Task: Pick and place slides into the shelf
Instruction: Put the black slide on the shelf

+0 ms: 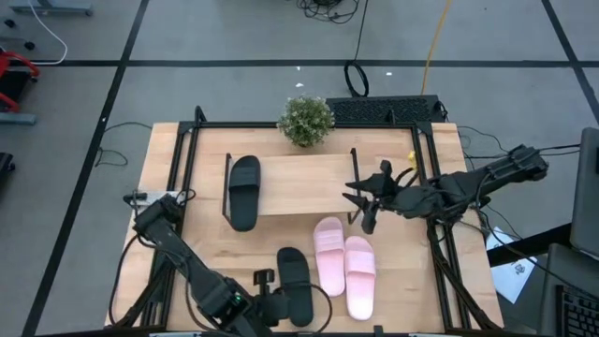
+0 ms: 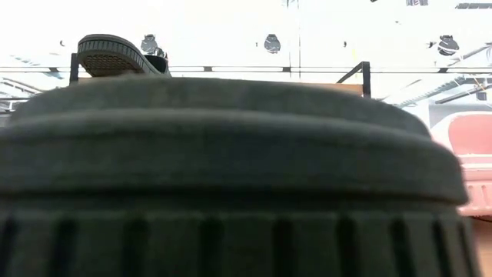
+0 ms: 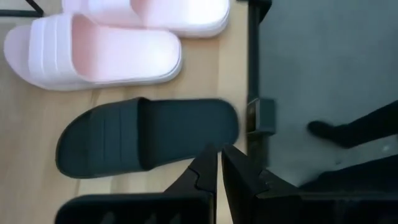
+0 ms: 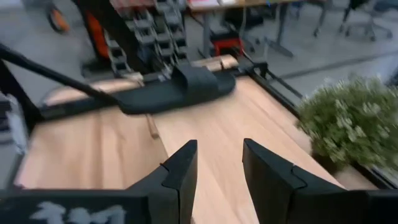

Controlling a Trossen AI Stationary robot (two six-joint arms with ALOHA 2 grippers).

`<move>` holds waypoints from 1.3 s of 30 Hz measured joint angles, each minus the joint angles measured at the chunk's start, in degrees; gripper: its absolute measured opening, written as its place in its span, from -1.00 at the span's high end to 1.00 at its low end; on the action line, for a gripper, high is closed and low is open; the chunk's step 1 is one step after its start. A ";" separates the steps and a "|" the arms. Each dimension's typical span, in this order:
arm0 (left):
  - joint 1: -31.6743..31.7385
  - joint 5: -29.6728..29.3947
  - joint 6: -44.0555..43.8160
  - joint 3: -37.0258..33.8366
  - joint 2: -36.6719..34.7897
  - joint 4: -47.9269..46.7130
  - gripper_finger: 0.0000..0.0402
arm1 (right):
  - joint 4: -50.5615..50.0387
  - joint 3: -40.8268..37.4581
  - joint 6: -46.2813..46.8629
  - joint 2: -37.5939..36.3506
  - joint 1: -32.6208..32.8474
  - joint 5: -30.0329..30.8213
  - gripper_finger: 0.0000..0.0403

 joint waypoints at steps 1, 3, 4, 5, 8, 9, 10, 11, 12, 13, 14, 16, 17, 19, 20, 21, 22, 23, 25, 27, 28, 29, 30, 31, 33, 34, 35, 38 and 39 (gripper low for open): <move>0.18 -0.06 0.47 0.00 0.68 -0.53 0.90 | 1.84 -0.63 -1.06 -0.76 0.39 -0.05 0.42; 0.47 -0.10 0.64 0.00 2.01 -1.57 0.90 | 5.01 -1.47 -2.98 -1.99 1.31 -0.05 0.42; 0.70 -0.14 0.72 0.00 2.64 -1.93 0.90 | 6.27 -1.61 -3.94 -2.47 1.71 0.02 0.42; 0.96 -0.15 0.74 0.00 3.14 -1.94 0.90 | 7.47 -1.66 -4.99 -2.75 2.19 0.18 0.42; 1.73 -0.07 0.77 0.00 4.49 -1.77 0.90 | 10.23 -1.68 -7.86 -3.39 3.43 0.23 0.42; 2.07 0.03 0.77 0.00 4.83 -1.71 0.90 | 11.19 -1.68 -8.75 -3.50 3.79 0.26 0.42; 2.28 0.10 0.61 0.00 5.04 -1.77 0.90 | 11.81 -1.68 -9.49 -3.60 4.12 0.27 0.42; 2.57 0.37 0.28 0.00 5.29 -1.75 0.90 | 12.04 -1.68 -9.96 -3.70 4.40 0.28 0.42; 2.94 0.41 -0.15 0.00 5.40 -1.70 0.90 | 12.15 -1.68 -10.35 -3.75 4.60 0.30 0.42; 3.30 0.47 -0.58 0.00 5.40 -1.70 0.90 | 12.14 -1.68 -10.60 -3.76 4.78 0.33 0.42; 3.60 0.49 -0.69 0.00 5.40 -1.70 0.90 | 12.07 -1.68 -10.73 -3.74 4.85 0.33 0.42; 4.31 0.47 -0.57 0.00 5.40 -1.62 0.90 | 12.06 -1.68 -10.86 -3.72 5.08 0.35 0.42; 4.64 0.36 -0.54 0.00 5.40 -1.70 0.90 | 12.06 -1.68 -10.88 -3.72 5.21 0.39 0.42; 5.36 -0.25 -1.20 0.00 5.40 -1.84 0.90 | 12.06 -1.68 -10.91 -3.72 5.25 0.39 0.42; 5.79 -0.21 -1.77 0.00 5.40 -1.92 0.90 | 12.06 -1.68 -10.91 -3.72 5.25 0.39 0.42; 6.20 -0.09 -2.43 0.00 5.40 -2.15 0.90 | 12.03 -1.68 -11.05 -3.72 5.25 0.39 0.42; 6.54 0.18 -2.68 0.00 5.40 -2.42 0.90 | 12.04 -1.68 -11.12 -3.72 5.25 0.39 0.42; 6.83 0.56 -2.75 0.00 5.40 -2.51 0.90 | 12.06 -1.68 -11.17 -3.72 5.25 0.39 0.42; 7.40 1.32 -2.72 0.00 5.40 -2.45 0.90 | 12.04 -1.68 -11.78 -3.72 5.25 0.39 0.42; 7.76 1.47 -3.31 0.00 5.40 -2.47 0.87 | 12.04 -1.68 -12.46 -3.72 5.25 0.39 0.42; 7.89 1.52 -3.87 0.00 5.40 -2.49 0.85 | 12.04 -1.68 -12.57 -3.72 5.25 0.40 0.42; 7.89 1.70 -4.26 0.00 5.40 -2.49 0.81 | 12.04 -1.68 -12.58 -3.72 5.25 0.39 0.42; 7.91 1.90 -4.78 0.00 5.40 -2.49 0.76 | 12.04 -1.68 -12.59 -3.72 5.25 0.39 0.42; 7.89 1.93 -5.45 0.00 5.40 -2.63 0.70 | 12.04 -1.68 -12.61 -3.72 5.25 0.39 0.42; 7.82 1.96 -6.17 0.00 5.40 -3.18 0.57 | 12.04 -1.68 -12.61 -3.72 5.25 0.39 0.42; 7.82 1.97 -6.79 0.00 5.40 -3.66 0.50 | 12.04 -1.68 -12.65 -3.72 5.25 0.39 0.42; 7.82 1.94 -7.53 0.00 5.40 -4.24 0.44 | 12.04 -1.68 -12.82 -3.72 5.23 0.41 0.42; 7.82 1.95 -8.32 0.00 5.40 -5.90 0.27 | 12.04 -1.68 -13.79 -3.72 5.23 0.41 0.42; 7.74 1.95 -8.03 0.00 5.40 -6.09 0.23 | 12.04 -1.68 -13.89 -3.72 5.23 0.42 0.42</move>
